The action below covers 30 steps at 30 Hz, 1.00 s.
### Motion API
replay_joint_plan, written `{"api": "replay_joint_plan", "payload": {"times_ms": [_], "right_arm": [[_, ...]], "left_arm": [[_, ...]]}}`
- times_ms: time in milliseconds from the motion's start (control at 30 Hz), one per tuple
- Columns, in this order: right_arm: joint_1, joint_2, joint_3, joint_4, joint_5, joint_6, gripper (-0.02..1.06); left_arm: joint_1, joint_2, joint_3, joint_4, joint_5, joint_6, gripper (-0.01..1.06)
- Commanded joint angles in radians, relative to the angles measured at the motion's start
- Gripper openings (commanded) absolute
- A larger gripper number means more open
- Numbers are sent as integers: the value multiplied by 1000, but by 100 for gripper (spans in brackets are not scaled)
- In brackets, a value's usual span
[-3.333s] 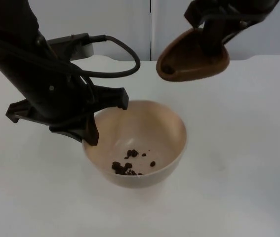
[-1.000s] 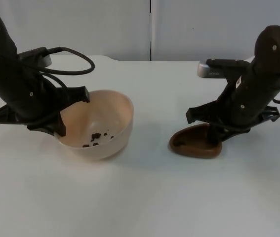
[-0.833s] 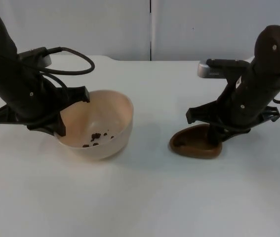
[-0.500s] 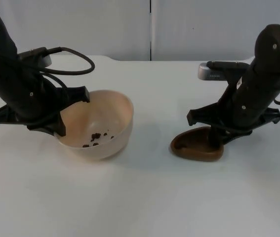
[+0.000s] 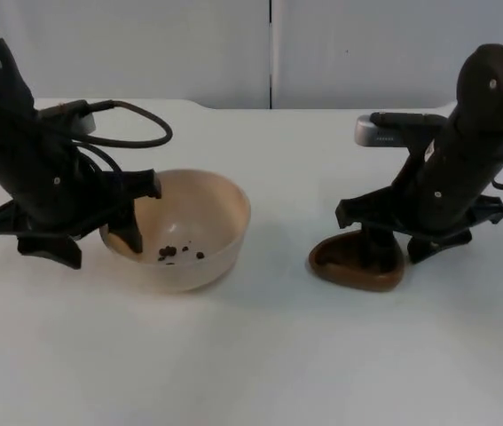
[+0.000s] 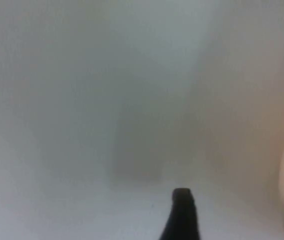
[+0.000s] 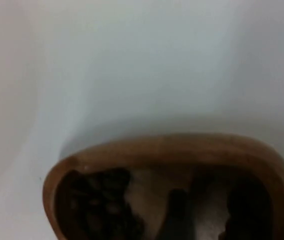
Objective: Pick up the bowl with the left hand and pour the coffee beans from the cup into the bowl with the right hand.
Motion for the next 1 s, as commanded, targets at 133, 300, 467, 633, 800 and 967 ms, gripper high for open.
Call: {"api": "replay_joint_plan", "payload": {"times_ms": [133, 300, 467, 633, 800, 967], "right_arm": [[-3, -20, 4, -5, -21, -2, 72], [-3, -112, 4, -8, -21, -39, 72], [-3, -272, 4, -13, 7, -61, 72], [-3, -418, 4, -13, 26, -75, 72], [-1, -559, 4, -13, 59, -140, 72], [-1, -661, 4, -13, 87, -152, 72]], "left_arm": [[2, -76, 2, 6, -20, 4, 76], [2, -170, 2, 14, -18, 6, 76], [2, -317, 2, 33, -3, 11, 76], [2, -463, 2, 29, -1, 52, 76], [2, -605, 2, 29, 1, 64, 76], [2, -718, 2, 32, 4, 85, 76]]}}
